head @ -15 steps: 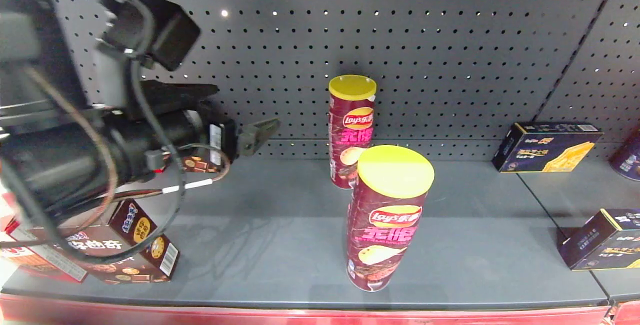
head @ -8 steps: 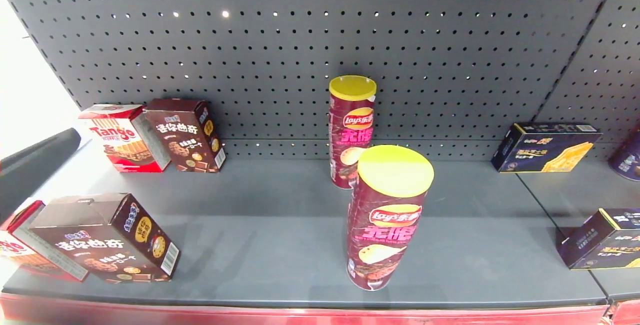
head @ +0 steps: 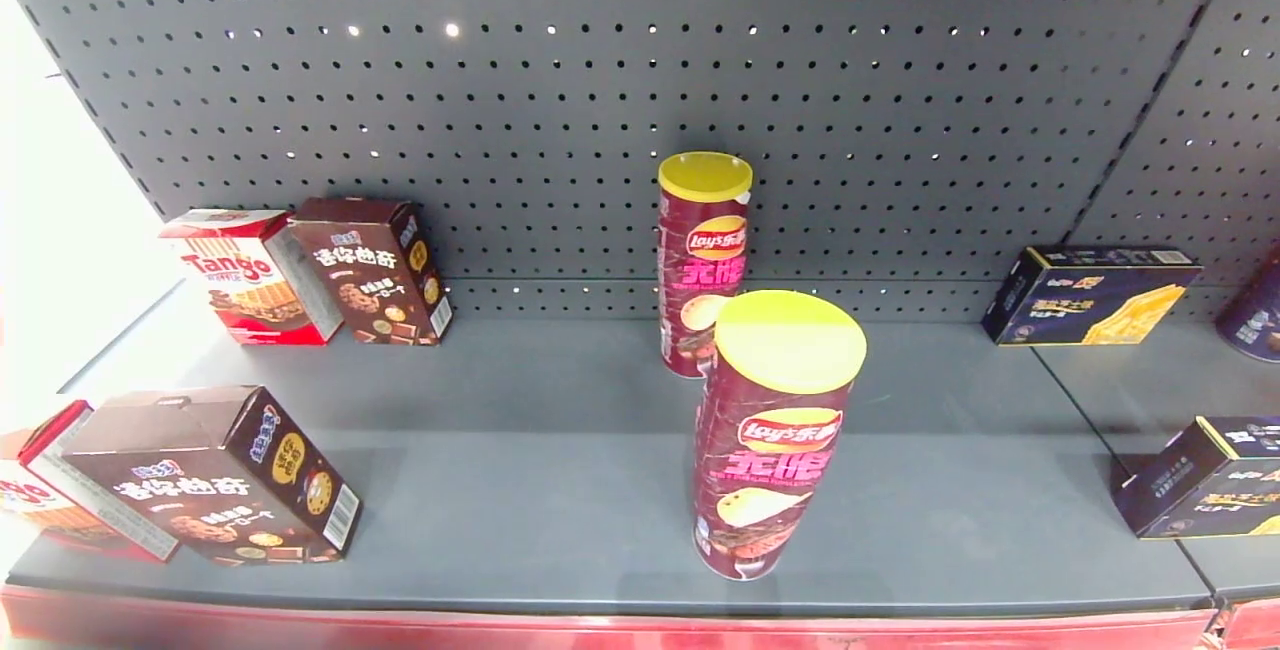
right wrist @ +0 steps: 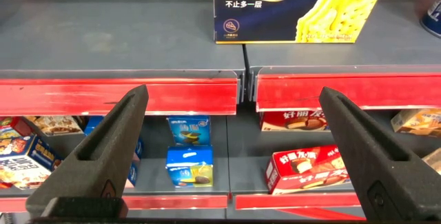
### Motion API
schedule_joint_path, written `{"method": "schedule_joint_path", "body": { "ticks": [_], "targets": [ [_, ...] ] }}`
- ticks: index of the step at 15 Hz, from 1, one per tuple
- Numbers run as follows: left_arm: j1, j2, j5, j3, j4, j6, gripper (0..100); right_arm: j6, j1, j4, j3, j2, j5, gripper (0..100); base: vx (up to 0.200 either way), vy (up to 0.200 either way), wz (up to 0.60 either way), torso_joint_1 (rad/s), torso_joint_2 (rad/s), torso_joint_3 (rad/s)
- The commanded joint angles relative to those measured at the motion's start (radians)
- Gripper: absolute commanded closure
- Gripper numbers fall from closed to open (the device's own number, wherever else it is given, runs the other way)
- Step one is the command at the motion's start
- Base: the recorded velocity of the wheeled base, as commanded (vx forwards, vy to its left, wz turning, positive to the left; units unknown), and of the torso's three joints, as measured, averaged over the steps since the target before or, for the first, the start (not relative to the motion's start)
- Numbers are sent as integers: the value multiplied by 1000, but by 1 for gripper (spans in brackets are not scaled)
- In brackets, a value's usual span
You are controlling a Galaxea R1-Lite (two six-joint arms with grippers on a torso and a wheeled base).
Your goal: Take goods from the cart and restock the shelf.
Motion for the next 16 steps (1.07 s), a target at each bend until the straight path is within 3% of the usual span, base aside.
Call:
{"method": "schedule_joint_path", "body": {
  "ticks": [1,3,7,8,9,10,13,14,16],
  "targets": [
    [76,-199,1,119,54,-7,0,0,0,0,0,1,0,0,0,0,0,0,0,0],
    [70,-199,-1,123,82,-10,0,0,0,0,0,1,0,0,0,0,0,0,0,0],
    [70,-199,-1,123,255,-8,0,0,0,0,0,1,0,0,0,0,0,0,0,0],
    [70,-199,-35,122,269,-13,0,0,0,0,0,1,0,0,0,0,0,0,0,0],
    [70,-199,-127,123,274,-30,0,0,0,0,0,1,0,0,0,0,0,0,0,0],
    [70,-199,-171,123,316,-39,0,0,0,0,0,1,0,0,0,0,0,0,0,0],
    [70,-199,-176,120,326,-45,0,0,0,0,0,1,0,0,0,0,0,0,0,0],
    [70,-199,-176,122,323,-71,0,0,0,0,0,1,0,0,0,0,0,0,0,0],
    [70,-199,-179,122,323,-74,0,0,0,0,0,1,0,0,0,0,0,0,0,0]
  ]
}}
